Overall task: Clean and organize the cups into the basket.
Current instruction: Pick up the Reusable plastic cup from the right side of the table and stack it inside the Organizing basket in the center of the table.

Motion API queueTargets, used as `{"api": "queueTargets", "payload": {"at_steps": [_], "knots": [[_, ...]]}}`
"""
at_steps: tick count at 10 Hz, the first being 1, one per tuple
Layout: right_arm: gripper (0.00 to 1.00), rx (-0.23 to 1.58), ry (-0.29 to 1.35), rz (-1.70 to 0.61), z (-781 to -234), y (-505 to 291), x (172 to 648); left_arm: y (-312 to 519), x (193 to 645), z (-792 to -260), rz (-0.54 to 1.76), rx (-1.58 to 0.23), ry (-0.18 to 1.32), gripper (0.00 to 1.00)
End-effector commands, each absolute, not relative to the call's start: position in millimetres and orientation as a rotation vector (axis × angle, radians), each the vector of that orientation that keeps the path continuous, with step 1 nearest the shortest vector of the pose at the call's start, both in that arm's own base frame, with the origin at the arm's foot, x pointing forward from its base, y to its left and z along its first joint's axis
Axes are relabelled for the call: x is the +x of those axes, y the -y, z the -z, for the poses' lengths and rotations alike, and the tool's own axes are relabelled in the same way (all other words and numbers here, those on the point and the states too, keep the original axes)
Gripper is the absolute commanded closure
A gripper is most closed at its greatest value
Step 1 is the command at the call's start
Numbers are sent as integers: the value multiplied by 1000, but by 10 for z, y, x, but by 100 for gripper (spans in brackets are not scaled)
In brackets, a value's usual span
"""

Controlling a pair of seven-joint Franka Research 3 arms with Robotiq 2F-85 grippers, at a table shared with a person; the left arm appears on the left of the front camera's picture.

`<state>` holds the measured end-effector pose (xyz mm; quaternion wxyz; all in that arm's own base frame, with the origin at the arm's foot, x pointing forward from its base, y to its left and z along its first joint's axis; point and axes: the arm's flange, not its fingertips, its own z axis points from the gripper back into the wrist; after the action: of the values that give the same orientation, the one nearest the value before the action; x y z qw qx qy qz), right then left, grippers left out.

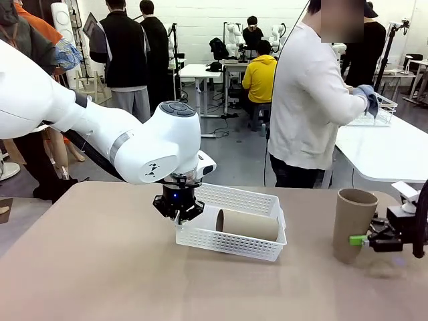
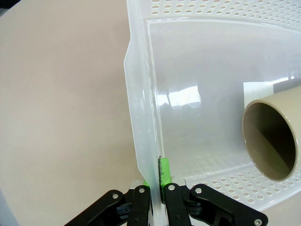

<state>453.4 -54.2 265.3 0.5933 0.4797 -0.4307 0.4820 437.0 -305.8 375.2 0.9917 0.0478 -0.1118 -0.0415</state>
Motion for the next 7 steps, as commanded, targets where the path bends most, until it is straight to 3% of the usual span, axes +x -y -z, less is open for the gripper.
{"api": "queueTargets", "payload": {"at_steps": [1,4,6,7], "knots": [[39,1069,1029,-1063,-3438,328,4235,3076,4381,-3753,85,96,227,100],[39,1023,1102,-1056,-4067,277,4126,3076,4381,-3753,85,96,227,100],[39,974,1127,-1067,-4044,445,4098,3076,4381,-3753,85,96,227,100],[39,1031,1095,-1104,-4210,348,4103,3076,4381,-3753,85,96,227,100]]}}
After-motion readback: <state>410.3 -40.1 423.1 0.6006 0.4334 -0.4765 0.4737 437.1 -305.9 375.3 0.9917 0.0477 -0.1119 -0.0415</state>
